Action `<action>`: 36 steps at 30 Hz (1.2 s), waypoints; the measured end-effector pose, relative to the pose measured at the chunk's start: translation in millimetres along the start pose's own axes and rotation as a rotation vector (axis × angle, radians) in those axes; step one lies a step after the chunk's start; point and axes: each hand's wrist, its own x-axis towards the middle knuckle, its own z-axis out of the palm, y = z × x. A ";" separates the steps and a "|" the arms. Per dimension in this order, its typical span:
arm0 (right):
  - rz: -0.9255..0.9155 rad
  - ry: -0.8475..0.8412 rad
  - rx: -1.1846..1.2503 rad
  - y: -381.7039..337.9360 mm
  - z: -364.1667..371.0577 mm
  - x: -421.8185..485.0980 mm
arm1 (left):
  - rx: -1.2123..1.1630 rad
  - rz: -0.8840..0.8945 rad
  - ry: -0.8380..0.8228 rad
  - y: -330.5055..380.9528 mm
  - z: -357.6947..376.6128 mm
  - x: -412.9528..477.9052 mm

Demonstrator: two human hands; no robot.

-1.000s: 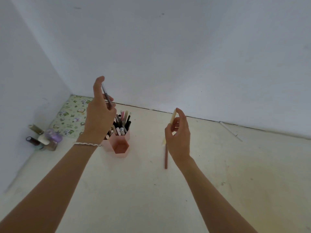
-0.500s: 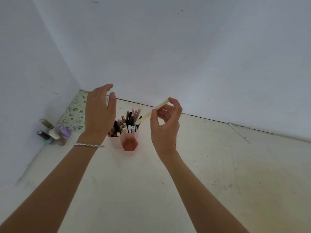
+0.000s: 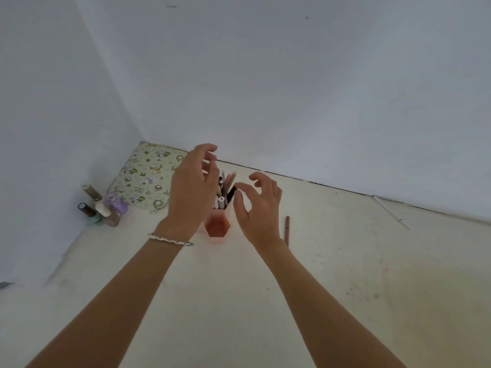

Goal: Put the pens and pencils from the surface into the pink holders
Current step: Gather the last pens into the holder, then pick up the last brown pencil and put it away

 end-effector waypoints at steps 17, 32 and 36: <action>0.408 0.252 -0.029 132.1 -127.3 -29.7 | 0.715 -0.101 -0.694 16.5 205.0 -117.3; 0.769 -0.360 -0.397 301.5 -170.9 -12.0 | -0.150 -0.086 -0.390 148.3 292.6 -72.1; 0.726 -0.542 -0.593 324.2 -163.0 -17.2 | -0.165 -0.120 -0.402 138.0 293.5 -70.8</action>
